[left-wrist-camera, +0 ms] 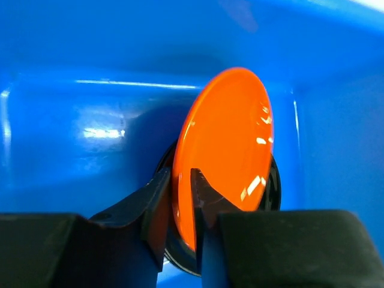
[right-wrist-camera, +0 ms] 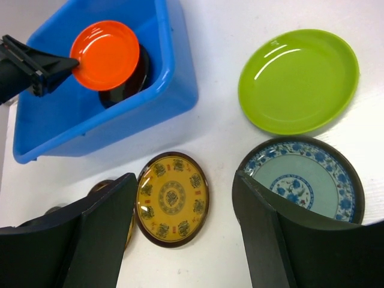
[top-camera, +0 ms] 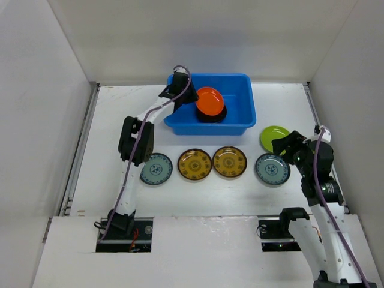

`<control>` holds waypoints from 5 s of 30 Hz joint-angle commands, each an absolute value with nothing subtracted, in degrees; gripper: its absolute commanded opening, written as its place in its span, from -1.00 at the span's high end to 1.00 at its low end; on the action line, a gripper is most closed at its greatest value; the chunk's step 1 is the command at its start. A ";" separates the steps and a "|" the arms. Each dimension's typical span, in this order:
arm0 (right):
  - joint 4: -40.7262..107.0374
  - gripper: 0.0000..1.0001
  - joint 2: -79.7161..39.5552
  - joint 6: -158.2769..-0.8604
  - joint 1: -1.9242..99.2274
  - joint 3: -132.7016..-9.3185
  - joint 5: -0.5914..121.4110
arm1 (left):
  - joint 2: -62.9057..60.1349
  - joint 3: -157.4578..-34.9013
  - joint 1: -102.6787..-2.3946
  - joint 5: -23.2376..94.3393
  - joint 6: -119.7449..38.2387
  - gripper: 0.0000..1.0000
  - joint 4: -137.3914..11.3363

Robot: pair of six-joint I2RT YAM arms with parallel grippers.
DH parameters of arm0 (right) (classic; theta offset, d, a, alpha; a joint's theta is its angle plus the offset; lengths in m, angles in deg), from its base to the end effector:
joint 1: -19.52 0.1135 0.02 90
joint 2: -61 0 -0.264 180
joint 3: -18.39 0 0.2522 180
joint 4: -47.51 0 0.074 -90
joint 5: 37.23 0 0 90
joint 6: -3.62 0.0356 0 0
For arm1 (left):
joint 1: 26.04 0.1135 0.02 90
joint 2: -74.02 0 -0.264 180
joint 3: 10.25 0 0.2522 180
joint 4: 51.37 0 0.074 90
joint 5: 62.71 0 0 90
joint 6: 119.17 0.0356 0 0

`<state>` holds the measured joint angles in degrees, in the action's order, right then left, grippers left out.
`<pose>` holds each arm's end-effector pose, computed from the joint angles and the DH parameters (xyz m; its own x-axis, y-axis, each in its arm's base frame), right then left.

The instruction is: Place the plates into the plastic bin on the countertop

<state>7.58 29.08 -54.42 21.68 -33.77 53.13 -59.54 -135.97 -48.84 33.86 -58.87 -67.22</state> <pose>0.1356 0.0053 0.3034 -0.3087 0.5180 -0.7977 0.1412 0.8543 0.5002 0.5072 -0.2176 0.2265 -0.5603 -0.2984 -0.7727 0.2348 0.8374 -0.4936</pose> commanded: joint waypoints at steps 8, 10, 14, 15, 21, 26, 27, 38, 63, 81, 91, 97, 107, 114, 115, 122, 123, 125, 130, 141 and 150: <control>8.44 -0.44 28.48 -53.95 20.45 -33.79 53.47 | -63.00 -142.14 -50.95 35.55 -58.36 0.43 -67.59; 8.44 -0.44 28.48 -53.95 20.27 -33.70 53.47 | -62.39 -142.05 -50.95 35.55 -57.83 0.36 -67.68; 9.49 -0.45 27.78 -53.95 20.18 -33.70 54.52 | -60.28 -142.05 -50.52 34.76 -56.86 0.06 -67.33; 9.84 -0.44 27.60 -53.86 20.18 -33.78 54.53 | -59.58 -142.13 -50.34 34.67 -56.77 0.02 -67.33; 8.98 -0.50 26.38 -52.81 16.95 -33.87 52.77 | -53.00 -143.19 -49.81 33.97 -55.02 -0.61 -67.59; 5.28 -0.50 22.08 -48.95 9.47 -34.22 52.68 | -43.77 -143.54 -49.11 32.48 -51.68 -1.00 -67.68; 5.27 -0.51 20.93 -47.81 7.98 -33.70 52.94 | -41.93 -142.93 -48.85 31.95 -51.24 -1.00 -67.68; 20.20 -0.47 3.89 -32.33 -5.30 -25.52 56.46 | -28.03 -131.60 -39.27 31.85 -53.16 -1.00 -67.25; 39.29 -0.33 -23.89 -33.21 -4.96 -33.08 62.96 | -20.73 -116.48 -31.97 34.15 -57.12 -1.00 -63.20; 40.34 1.00 -33.66 -30.93 -0.82 -36.51 62.70 | -12.03 -101.28 -27.48 32.21 -61.86 -1.00 -61.88; 32.01 1.00 -15.22 -28.29 0.49 -42.12 56.21 | -0.26 -84.76 -29.15 22.56 -63.45 -1.00 -62.67; 26.38 1.00 -11.33 -31.35 6.54 -55.99 53.29 | 5.81 -77.19 -30.56 21.40 -63.80 -1.00 -66.18; 16.62 0.97 -33.02 -42.78 24.57 -83.95 57.69 | 14.69 -69.46 -31.97 20.26 -64.24 -1.00 -74.70; 15.38 0.95 -48.14 -43.93 28.26 -93.62 59.01 | 20.84 -64.71 -31.36 18.94 -65.56 -1.00 -79.45; 15.03 0.95 -49.90 -44.02 28.62 -95.03 59.01 | 21.63 -64.27 -31.09 18.94 -65.65 -1.00 -80.15; 9.32 0.90 -59.75 -47.27 32.57 -104.18 57.52 | 24.98 -61.98 -30.30 18.94 -68.02 -1.00 -83.50; 8.97 0.90 -60.63 -47.53 32.92 -104.79 57.34 | 25.24 -61.81 -30.04 18.94 -68.20 -1.00 -83.94; 8.44 0.89 -62.13 -47.80 33.63 -105.76 57.25 | 25.24 -61.80 -29.60 19.38 -68.46 -1.00 -84.90; 5.54 0.79 -64.59 -51.13 35.74 -107.35 53.75 | 23.66 -61.54 -29.16 22.01 -68.98 -1.00 -86.57; 4.92 0.28 -64.69 -54.57 36.35 -105.77 47.85 | 20.06 -59.08 -29.16 25.53 -72.94 -1.00 -84.73; 9.04 -0.34 -57.31 -58.78 38.64 -103.58 43.19 | 17.42 -58.73 -28.98 27.72 -73.47 -1.00 -84.12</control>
<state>4.87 -64.10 -56.41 37.26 -103.91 45.50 17.92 -59.28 -29.37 26.03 -69.97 -84.20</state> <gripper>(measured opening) 0.661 0.997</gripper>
